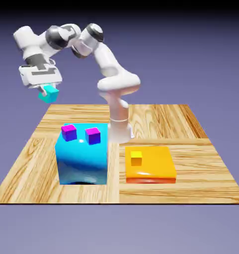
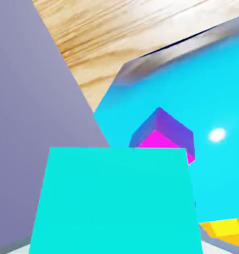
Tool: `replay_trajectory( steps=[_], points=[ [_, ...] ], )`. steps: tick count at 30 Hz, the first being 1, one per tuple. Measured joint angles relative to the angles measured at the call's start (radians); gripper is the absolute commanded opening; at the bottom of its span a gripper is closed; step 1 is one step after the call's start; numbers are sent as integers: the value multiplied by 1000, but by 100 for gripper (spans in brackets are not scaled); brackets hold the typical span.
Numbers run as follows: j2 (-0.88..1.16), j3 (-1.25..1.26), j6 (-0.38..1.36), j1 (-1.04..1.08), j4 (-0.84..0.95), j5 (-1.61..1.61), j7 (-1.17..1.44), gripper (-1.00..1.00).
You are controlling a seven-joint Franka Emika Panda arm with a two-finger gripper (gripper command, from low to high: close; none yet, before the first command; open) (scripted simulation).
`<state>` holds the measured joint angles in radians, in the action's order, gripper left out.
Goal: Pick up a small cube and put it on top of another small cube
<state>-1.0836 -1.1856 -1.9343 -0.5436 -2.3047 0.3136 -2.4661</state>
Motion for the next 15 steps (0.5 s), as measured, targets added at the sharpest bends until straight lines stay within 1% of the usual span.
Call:
replay_trajectory(
  steps=[6, 7, 15],
  points=[
    [-217, -140, -67, -42, -111, 19, -175, -100],
    [-217, -140, -67, -42, -111, 19, -175, -100],
    [72, 20, -44, 152, -124, -289, 77, -100]
  ],
)
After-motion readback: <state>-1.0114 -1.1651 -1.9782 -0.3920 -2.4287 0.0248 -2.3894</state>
